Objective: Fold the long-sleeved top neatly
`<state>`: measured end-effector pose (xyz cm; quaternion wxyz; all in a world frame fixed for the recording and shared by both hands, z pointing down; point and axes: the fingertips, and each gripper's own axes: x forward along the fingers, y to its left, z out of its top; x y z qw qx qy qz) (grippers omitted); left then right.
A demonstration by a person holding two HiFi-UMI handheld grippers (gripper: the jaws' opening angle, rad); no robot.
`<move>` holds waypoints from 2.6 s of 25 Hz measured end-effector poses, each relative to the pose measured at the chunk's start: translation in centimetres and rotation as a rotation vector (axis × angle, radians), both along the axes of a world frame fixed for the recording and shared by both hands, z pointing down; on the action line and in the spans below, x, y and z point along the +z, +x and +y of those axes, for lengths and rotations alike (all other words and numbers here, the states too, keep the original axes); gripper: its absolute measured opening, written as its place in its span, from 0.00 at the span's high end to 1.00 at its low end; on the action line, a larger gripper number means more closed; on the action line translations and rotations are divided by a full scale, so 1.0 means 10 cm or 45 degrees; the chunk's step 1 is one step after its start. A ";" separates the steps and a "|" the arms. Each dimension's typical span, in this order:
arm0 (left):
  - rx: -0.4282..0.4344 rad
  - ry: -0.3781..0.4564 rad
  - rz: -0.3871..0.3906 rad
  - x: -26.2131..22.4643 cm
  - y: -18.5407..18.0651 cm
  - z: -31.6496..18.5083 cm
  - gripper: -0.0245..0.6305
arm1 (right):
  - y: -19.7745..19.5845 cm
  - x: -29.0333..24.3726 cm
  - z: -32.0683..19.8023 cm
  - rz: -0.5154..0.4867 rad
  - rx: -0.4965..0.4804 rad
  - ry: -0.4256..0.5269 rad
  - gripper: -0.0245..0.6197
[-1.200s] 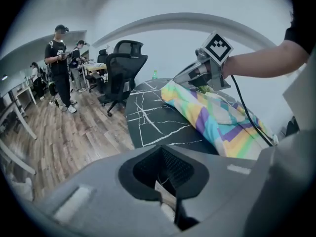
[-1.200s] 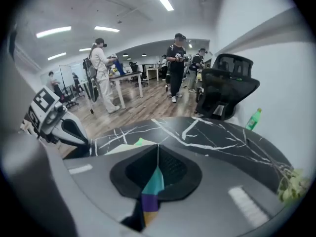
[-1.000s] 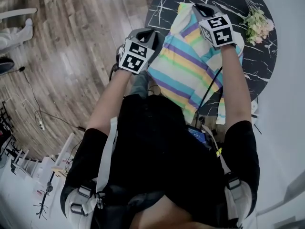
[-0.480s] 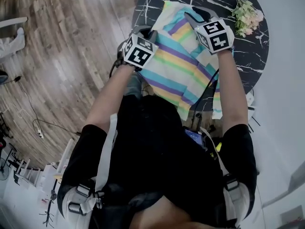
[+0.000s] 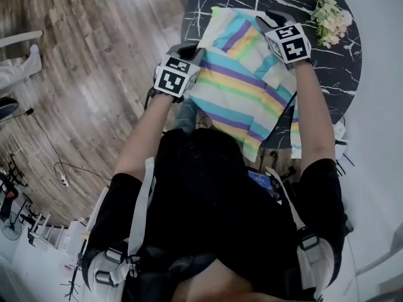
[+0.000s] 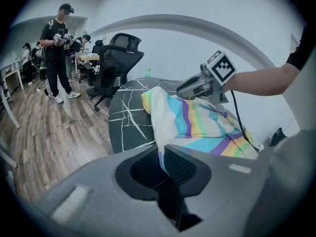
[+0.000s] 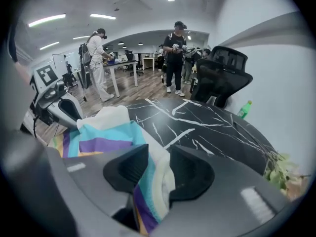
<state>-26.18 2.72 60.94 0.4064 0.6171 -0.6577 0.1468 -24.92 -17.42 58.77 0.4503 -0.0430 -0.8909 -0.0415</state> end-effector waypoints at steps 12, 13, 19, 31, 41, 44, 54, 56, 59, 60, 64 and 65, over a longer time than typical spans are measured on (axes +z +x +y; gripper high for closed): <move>-0.084 0.017 0.086 -0.02 -0.04 0.07 0.91 | -0.30 0.17 -0.03 0.018 -0.024 0.082 0.90; -0.082 0.026 0.076 -0.04 -0.04 0.09 0.91 | -0.31 0.15 -0.06 -0.001 -0.002 0.089 0.90; -0.128 0.056 0.119 0.00 -0.13 0.16 0.85 | -0.36 0.18 0.04 -0.023 0.026 0.099 0.81; 0.030 0.134 0.052 -0.31 0.15 0.45 0.80 | 0.80 -0.40 -0.04 -0.138 0.175 0.150 0.70; 0.415 0.244 0.160 -0.74 1.54 -0.24 0.81 | 2.99 -0.45 -0.26 -0.039 0.677 0.098 0.71; 0.518 0.219 0.186 -0.73 2.00 -0.34 0.82 | 3.65 -0.36 -0.14 -0.023 0.823 0.020 0.71; 0.578 0.066 0.192 -0.46 3.00 -0.37 0.82 | 4.29 0.13 0.15 0.043 0.776 -0.105 0.68; 0.562 0.045 0.190 -0.41 3.09 -0.38 0.82 | 4.27 0.20 0.12 0.055 0.740 -0.093 0.68; 0.531 0.028 0.179 -0.36 3.19 -0.40 0.82 | 4.31 0.22 0.01 0.052 0.709 -0.063 0.85; 0.518 0.027 0.174 -0.36 3.22 -0.41 0.82 | 4.33 0.21 -0.04 0.050 0.697 -0.056 0.91; 0.457 0.025 0.161 -0.36 3.30 -0.45 0.82 | 4.37 0.11 -0.31 0.025 0.657 -0.014 0.91; 0.445 0.022 0.155 -0.36 3.33 -0.45 0.82 | 4.38 0.09 -0.41 0.024 0.648 0.008 0.91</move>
